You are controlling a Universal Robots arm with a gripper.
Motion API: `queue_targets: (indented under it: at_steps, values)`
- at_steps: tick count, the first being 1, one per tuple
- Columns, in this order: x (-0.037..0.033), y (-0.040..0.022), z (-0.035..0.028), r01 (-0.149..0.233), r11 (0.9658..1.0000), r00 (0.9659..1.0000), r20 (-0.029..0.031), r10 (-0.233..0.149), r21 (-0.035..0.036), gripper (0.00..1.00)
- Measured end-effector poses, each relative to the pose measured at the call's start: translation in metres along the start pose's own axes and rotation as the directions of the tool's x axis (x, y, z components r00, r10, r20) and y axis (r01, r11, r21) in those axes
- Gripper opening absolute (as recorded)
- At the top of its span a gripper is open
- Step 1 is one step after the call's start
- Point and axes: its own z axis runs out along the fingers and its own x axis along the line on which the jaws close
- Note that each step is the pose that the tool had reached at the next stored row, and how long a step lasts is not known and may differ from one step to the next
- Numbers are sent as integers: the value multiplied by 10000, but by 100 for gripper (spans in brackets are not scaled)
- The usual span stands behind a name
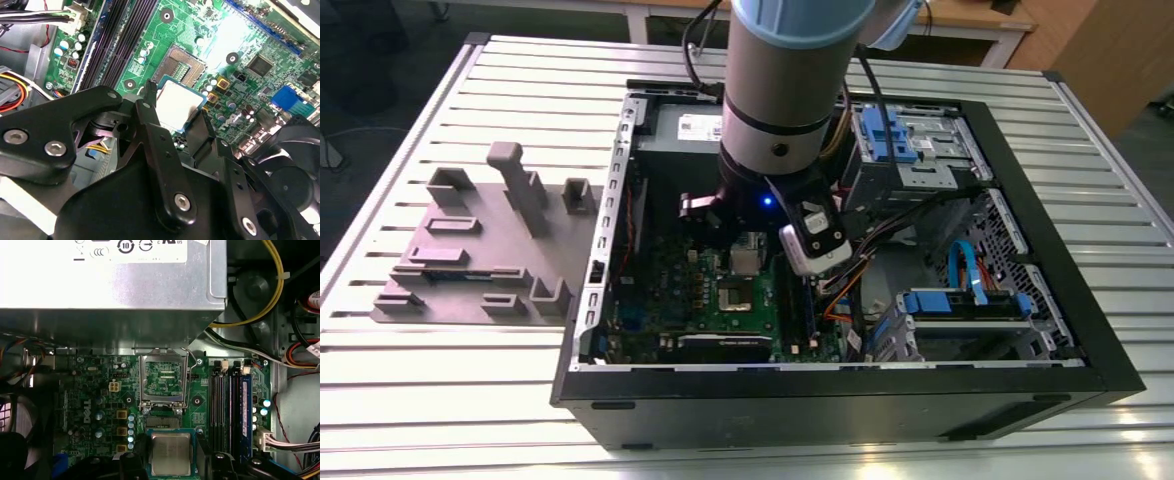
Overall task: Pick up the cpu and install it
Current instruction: 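Place the cpu into insertion slot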
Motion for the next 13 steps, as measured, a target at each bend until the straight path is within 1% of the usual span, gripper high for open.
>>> queue_targets:
  at_steps: [5,13]
  values:
    - [0,-1,23,0,10000,10000,0,0,0,47]
    - [-2,-6,120,0,10000,10000,-3,0,0,47]
